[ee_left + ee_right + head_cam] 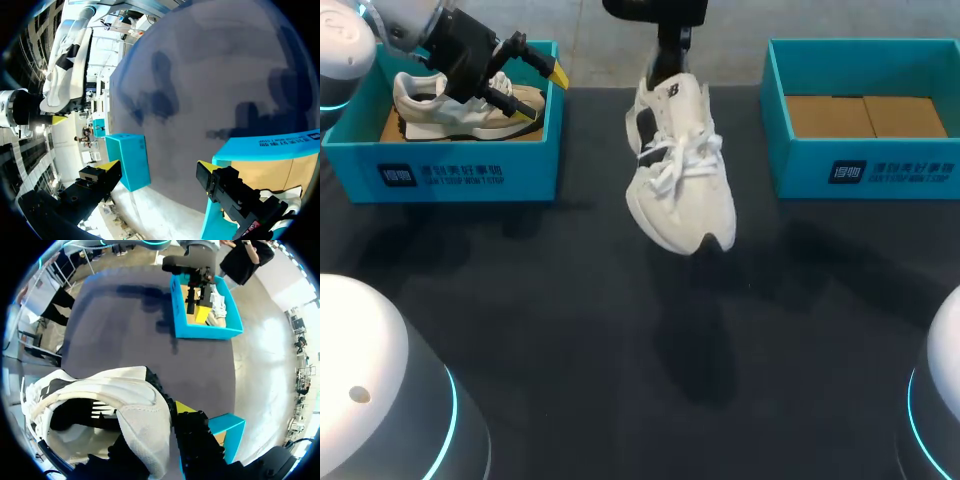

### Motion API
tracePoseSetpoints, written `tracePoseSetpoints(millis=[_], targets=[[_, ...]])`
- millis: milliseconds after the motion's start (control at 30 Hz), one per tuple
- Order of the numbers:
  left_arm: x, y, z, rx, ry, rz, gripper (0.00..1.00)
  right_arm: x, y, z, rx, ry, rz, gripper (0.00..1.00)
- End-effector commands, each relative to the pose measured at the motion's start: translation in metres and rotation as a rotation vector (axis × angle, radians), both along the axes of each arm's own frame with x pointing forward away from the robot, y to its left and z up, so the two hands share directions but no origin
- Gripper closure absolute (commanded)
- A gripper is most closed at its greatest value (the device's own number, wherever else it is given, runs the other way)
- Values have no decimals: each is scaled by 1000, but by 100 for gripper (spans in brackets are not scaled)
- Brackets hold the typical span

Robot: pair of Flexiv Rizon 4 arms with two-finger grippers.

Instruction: Take the shoe out of the shoebox, open the shoe tongue, remove and reinsert the insole, then place the shoe into the shoebox

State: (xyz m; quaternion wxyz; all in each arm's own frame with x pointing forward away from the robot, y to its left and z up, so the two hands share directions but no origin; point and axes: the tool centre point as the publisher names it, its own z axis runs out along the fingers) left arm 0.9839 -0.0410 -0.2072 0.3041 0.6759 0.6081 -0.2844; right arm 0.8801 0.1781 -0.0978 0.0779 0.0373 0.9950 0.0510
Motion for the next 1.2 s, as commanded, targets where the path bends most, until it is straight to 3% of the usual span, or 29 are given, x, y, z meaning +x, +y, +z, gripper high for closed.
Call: tracePoseSetpoints(millis=[33, 933, 1200], targets=[[0, 0, 0, 3, 0, 0, 0, -2, -1, 7, -3, -1, -1, 100], [0, 0, 0, 3, 0, 0, 0, -2, -1, 7, -3, -1, -1, 100], [0, 0, 0, 3, 0, 0, 0, 17, -20, 3, -33, -27, 4, 100]])
